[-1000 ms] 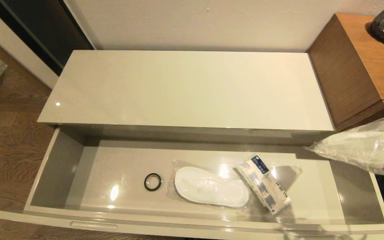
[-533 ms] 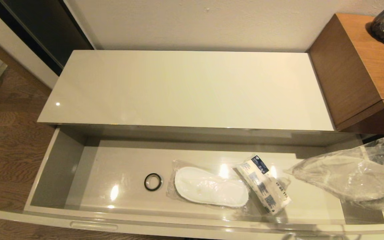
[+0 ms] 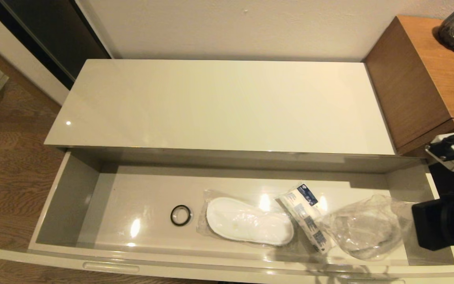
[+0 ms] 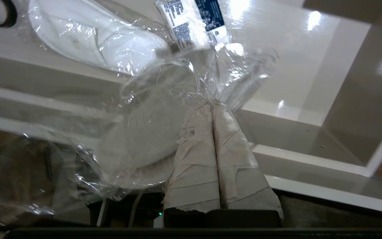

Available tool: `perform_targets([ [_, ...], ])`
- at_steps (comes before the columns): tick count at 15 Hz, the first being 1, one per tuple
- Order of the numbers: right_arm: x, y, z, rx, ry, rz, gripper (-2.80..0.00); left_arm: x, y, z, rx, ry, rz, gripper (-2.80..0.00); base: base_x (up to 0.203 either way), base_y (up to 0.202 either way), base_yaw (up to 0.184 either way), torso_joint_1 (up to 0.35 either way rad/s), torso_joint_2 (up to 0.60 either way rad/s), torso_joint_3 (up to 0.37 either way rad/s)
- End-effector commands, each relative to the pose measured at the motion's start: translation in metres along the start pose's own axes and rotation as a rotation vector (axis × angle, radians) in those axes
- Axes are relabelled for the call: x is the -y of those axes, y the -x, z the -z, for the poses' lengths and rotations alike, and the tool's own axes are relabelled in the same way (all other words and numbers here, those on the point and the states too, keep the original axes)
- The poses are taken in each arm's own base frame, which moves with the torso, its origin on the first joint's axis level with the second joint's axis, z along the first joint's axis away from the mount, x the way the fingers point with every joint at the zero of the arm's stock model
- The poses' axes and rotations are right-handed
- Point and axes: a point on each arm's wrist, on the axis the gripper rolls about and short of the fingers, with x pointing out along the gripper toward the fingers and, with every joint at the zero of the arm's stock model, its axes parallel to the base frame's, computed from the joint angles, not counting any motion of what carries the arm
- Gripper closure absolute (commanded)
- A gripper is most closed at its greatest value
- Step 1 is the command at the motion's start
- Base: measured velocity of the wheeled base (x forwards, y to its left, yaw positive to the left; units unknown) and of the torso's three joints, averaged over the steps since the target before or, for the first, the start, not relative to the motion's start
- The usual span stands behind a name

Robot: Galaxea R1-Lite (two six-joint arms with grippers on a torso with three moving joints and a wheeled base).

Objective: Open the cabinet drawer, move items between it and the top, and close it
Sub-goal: Put the disposable slippers in the drawer

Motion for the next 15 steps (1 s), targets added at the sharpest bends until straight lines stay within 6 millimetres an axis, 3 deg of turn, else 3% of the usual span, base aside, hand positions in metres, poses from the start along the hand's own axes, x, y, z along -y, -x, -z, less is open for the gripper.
perform_targets([
  [1, -0.015, -0.037, 0.004, -0.078, 0.011, 0.028, -2.8, 0.0, 0.003, 0.001, 0.037, 0.0, -0.002, 0.0, 0.0, 0.0, 0.0, 0.0, 0.0, 0.0],
  [6, -0.033, -0.095, 0.006, -0.109, -0.069, 0.063, -2.8, 0.0, 0.003, 0.001, 0.037, 0.0, -0.002, 0.0, 0.0, 0.0, 0.0, 0.0, 0.0, 0.0],
  [10, -0.031, -0.107, 0.015, -0.115, -0.13, 0.108, -2.8, 0.0, 0.003, 0.001, 0.039, -0.002, -0.002, 0.0, 0.0, 0.0, 0.0, 0.0, 0.0, 0.0],
  [12, -0.035, -0.115, 0.0, -0.066, -0.154, 0.097, -2.8, 0.0, 0.003, 0.001, 0.037, -0.002, 0.0, 0.0, 0.0, 0.0, 0.0, 0.0, 0.0, 0.0],
  [15, -0.048, -0.126, -0.04, 0.028, -0.183, 0.094, -2.8, 0.0, 0.003, 0.001, 0.039, -0.002, -0.002, 0.0, 0.0, 0.0, 0.0, 0.0, 0.0, 0.0],
])
